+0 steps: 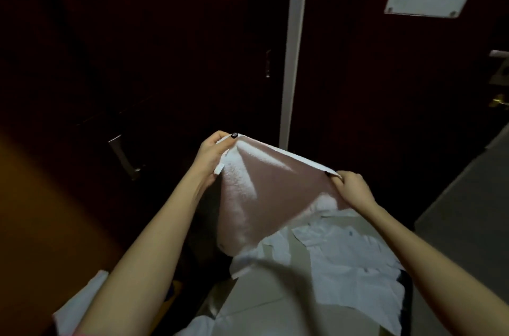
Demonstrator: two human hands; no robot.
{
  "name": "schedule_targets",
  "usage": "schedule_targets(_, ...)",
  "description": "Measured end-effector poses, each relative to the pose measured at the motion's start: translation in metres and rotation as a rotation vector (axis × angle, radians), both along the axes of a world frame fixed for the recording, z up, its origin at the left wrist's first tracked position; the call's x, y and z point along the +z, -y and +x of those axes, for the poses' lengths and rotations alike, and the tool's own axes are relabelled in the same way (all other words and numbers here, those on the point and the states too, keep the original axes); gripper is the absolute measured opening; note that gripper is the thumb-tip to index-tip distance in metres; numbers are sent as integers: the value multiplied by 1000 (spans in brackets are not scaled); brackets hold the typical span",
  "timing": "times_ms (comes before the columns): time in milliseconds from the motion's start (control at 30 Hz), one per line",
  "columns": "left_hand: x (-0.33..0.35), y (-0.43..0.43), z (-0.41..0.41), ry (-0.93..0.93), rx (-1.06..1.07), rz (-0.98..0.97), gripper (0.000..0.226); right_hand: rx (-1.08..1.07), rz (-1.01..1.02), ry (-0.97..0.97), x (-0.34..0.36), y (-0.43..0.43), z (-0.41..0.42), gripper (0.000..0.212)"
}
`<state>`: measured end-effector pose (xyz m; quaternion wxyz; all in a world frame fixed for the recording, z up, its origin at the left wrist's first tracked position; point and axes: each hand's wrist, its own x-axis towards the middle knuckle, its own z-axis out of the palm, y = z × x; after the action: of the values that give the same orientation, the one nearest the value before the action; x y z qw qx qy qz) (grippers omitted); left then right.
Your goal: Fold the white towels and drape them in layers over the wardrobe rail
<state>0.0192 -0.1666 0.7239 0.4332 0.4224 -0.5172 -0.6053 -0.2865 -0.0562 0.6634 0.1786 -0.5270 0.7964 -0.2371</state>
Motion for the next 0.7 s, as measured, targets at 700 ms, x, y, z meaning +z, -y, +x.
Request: schedule_targets(700, -40, -112, 113, -123, 564, 178, 16, 870, 74, 806, 21, 50, 270, 13)
